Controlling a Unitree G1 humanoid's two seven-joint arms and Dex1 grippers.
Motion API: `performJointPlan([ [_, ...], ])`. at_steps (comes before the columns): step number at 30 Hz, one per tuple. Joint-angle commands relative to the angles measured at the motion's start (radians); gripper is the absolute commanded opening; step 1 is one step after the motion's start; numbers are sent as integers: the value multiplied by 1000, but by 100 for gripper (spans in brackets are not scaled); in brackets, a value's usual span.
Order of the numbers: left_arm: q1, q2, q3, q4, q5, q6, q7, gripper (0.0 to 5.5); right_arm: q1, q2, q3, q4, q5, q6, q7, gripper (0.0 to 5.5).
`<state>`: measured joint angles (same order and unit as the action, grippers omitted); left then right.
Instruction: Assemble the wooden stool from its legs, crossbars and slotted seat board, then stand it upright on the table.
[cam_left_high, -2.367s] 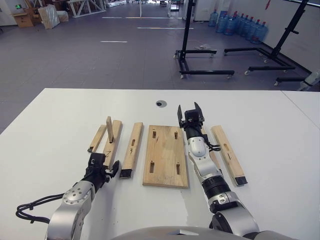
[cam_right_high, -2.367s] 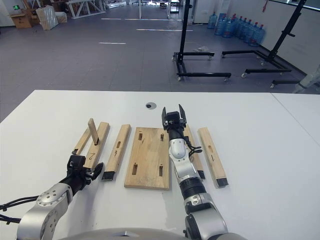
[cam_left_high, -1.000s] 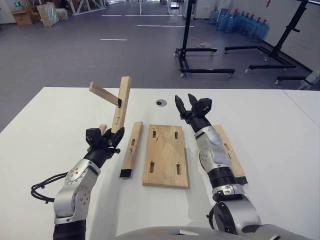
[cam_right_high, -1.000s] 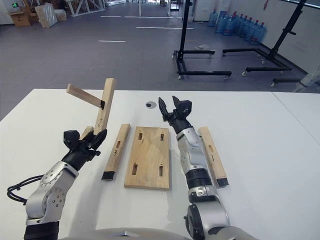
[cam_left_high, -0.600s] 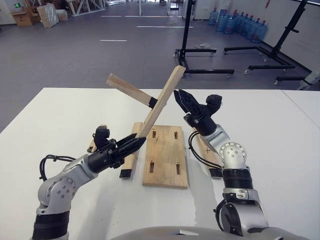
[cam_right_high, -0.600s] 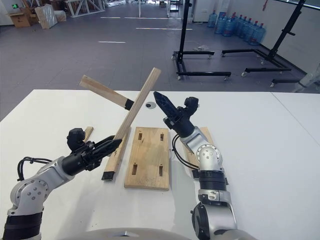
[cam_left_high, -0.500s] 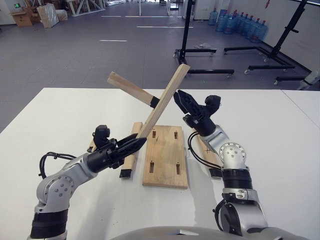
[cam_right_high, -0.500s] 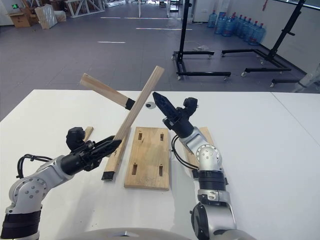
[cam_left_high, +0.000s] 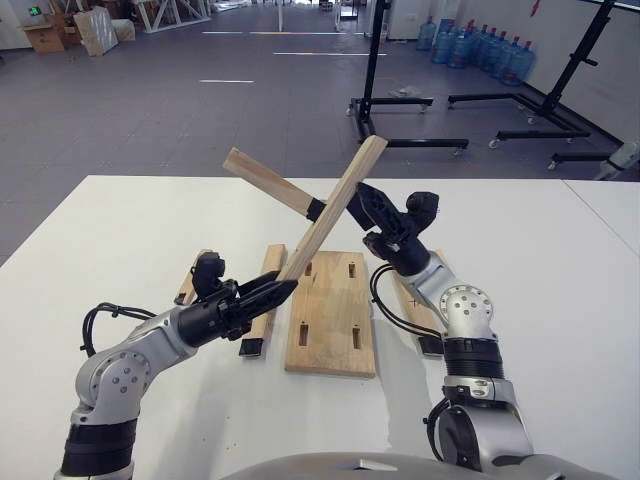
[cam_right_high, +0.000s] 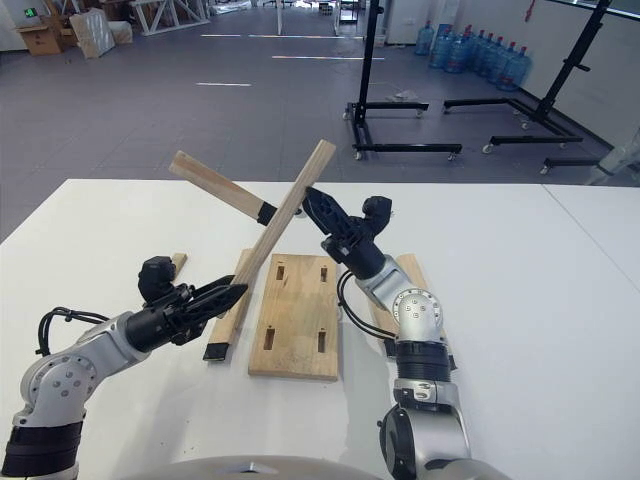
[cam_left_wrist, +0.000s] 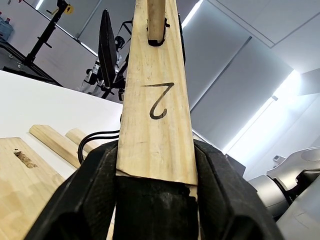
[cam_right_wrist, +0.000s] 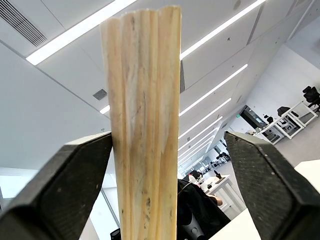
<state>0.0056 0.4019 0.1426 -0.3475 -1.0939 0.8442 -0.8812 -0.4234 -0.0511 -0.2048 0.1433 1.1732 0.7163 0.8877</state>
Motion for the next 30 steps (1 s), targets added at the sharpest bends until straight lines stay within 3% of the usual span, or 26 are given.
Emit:
performJointPlan([
  [1, -13, 23, -4, -1, 3, 3, 5, 201, -28, 12, 2, -31, -11, -9, 1, 403],
  [3, -12, 24, -7, -1, 3, 2, 5, 201, -25, 16, 11, -36, -23, -14, 2, 403],
  [14, -15, 39, -17, 17, 31, -15, -3, 201, -15, 39, 5, -49, -26, -31, 6, 214],
  [17, -13, 31, -17, 25, 63, -51, -1, 201, -9, 43, 9, -63, -40, -60, 35, 212],
  [26, -10, 3, 34, 110, 21, -43, 43, 366, 5, 38, 24, -104, -99, -146, 111, 207],
  [30, 43, -13, 68, 176, 71, -91, 73, 425, -48, -1, 50, -50, -371, -396, 30, 207],
])
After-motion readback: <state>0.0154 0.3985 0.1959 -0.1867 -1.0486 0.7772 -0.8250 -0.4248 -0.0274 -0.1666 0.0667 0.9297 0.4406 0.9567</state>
